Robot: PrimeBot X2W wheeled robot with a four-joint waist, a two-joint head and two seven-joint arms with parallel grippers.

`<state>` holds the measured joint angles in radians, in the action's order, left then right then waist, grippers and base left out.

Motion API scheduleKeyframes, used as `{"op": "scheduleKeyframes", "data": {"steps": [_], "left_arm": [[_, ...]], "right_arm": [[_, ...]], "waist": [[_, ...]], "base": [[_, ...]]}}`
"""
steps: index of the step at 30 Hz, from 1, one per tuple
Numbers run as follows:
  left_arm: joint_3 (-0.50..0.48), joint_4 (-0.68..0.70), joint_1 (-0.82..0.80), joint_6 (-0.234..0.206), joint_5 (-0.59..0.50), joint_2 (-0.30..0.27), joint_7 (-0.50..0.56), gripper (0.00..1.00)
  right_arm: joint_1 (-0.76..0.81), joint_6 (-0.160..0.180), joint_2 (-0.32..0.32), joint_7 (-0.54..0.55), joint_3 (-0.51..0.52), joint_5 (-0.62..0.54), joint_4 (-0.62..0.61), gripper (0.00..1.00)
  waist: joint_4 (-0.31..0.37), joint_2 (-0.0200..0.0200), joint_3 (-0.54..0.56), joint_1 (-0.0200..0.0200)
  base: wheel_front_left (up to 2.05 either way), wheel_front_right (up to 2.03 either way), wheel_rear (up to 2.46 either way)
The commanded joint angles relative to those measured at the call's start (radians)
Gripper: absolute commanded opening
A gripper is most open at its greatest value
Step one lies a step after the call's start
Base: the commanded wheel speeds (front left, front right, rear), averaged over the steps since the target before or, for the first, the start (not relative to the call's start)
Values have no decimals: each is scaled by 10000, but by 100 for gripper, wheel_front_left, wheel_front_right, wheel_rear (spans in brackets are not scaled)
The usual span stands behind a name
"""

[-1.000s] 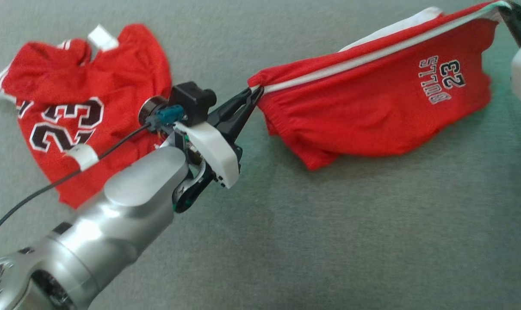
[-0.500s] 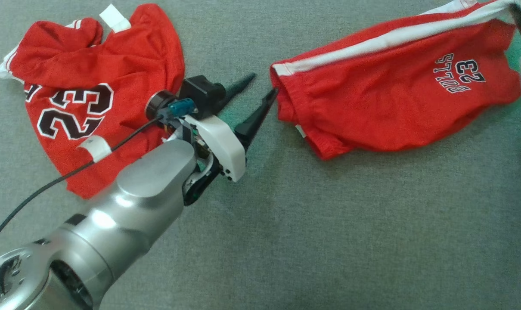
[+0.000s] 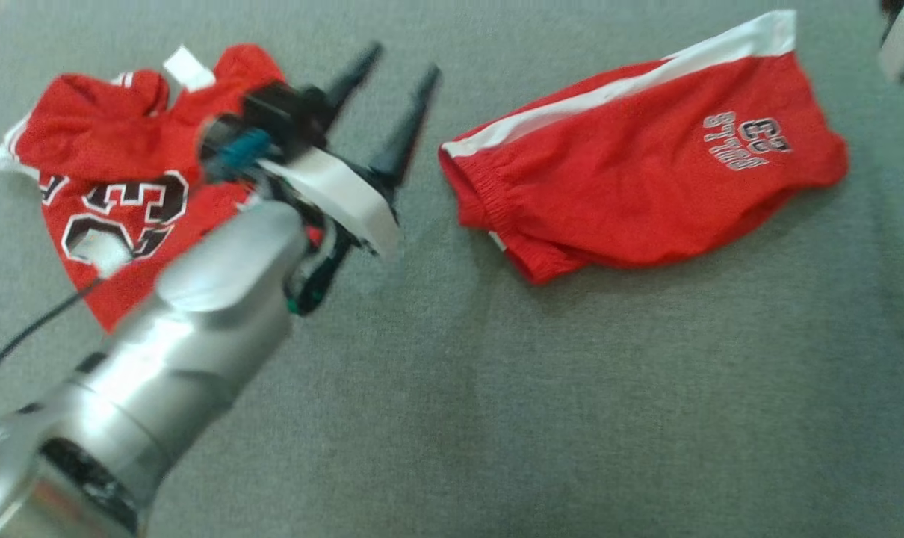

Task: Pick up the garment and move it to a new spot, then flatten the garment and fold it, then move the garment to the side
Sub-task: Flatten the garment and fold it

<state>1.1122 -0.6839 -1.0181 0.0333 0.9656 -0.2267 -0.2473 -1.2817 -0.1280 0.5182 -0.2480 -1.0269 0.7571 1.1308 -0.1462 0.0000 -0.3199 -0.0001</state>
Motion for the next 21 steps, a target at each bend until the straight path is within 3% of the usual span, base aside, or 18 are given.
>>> {"op": "scheduleKeyframes", "data": {"steps": [1,6,12,21], "left_arm": [[-819,474,-285,-278,-238,-571,-127,100],[-2830,2090,839,-1091,-1278,-1299,-141,100],[-4480,3596,2962,-1752,-2257,-1623,-143,100],[-6117,4399,6015,-1731,-2933,-1193,-144,100]], "right_arm": [[197,-27,99,-133,827,-112,-586,100],[1759,-27,-58,-135,3854,-975,-1961,100],[4220,-27,-970,-136,7190,-2154,-3797,100],[8496,-27,-2984,-137,9847,-4397,-7003,100]], "waist": [[306,0,533,1],[780,0,1458,1],[1258,0,2334,1],[1706,0,3171,1]], "base": [[0,0,0],[0,0,0],[0,0,0],[0,0,0]]}}
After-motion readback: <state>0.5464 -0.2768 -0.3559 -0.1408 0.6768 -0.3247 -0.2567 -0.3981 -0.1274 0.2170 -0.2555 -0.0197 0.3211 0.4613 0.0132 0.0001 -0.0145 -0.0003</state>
